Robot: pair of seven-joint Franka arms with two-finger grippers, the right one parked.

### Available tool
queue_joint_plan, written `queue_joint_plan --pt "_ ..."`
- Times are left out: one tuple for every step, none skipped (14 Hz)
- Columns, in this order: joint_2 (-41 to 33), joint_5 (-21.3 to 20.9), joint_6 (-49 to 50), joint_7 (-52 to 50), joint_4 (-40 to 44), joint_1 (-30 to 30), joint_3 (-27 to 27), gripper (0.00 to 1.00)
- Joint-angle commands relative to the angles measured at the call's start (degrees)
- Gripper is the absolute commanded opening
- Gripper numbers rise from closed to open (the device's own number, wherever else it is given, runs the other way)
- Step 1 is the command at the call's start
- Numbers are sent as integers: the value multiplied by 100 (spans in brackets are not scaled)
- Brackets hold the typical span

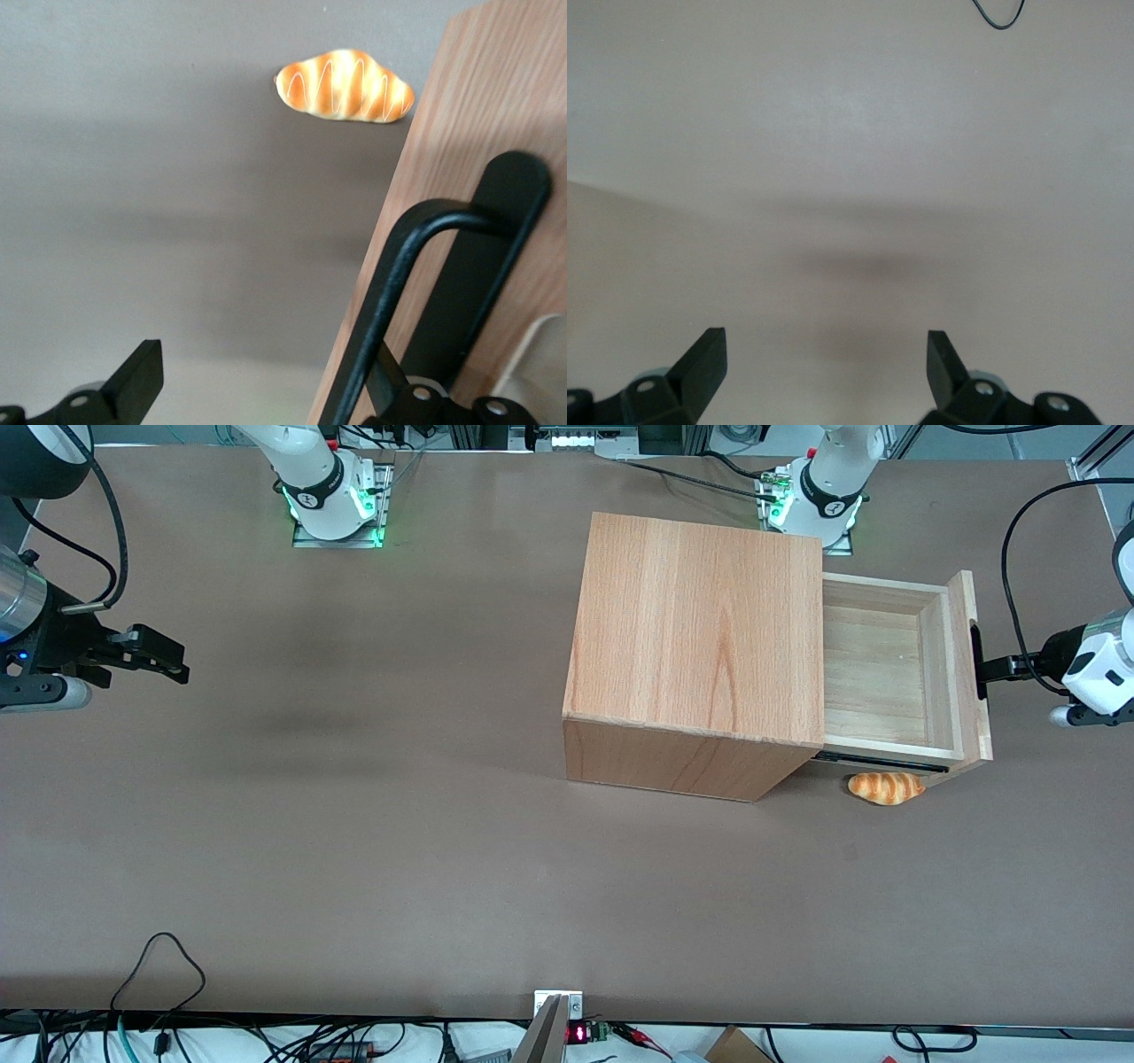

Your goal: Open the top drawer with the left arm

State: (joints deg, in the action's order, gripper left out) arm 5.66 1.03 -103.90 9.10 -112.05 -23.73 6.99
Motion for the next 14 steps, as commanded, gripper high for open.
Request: queue_joint_plan --pt "-56 -120 291 -302 419 -26 57 100" --pt "-47 -120 388 -399 569 -9 66 100" --pt "-30 -112 476 -426 744 18 66 100" --pt "-12 -112 590 -470 964 27 75 100" --pt "5 -112 695 -470 1166 35 75 100" --pt "6 -120 809 -462 1325 44 84 100" --pt "6 -120 889 -418 1500 97 101 100" --pt "6 -120 950 -418 1659 97 180 100" --pt "-3 -120 1082 -452 1825 106 320 100" --pt "-29 -120 1231 -470 1940 106 417 100" --pt "-47 -146 1328 -505 2028 106 505 100" --pt "-91 -147 1338 -558 2108 106 575 100" --pt "-143 -138 1346 -593 2161 106 628 100" --pt "-179 -120 1390 -576 2222 97 681 100"
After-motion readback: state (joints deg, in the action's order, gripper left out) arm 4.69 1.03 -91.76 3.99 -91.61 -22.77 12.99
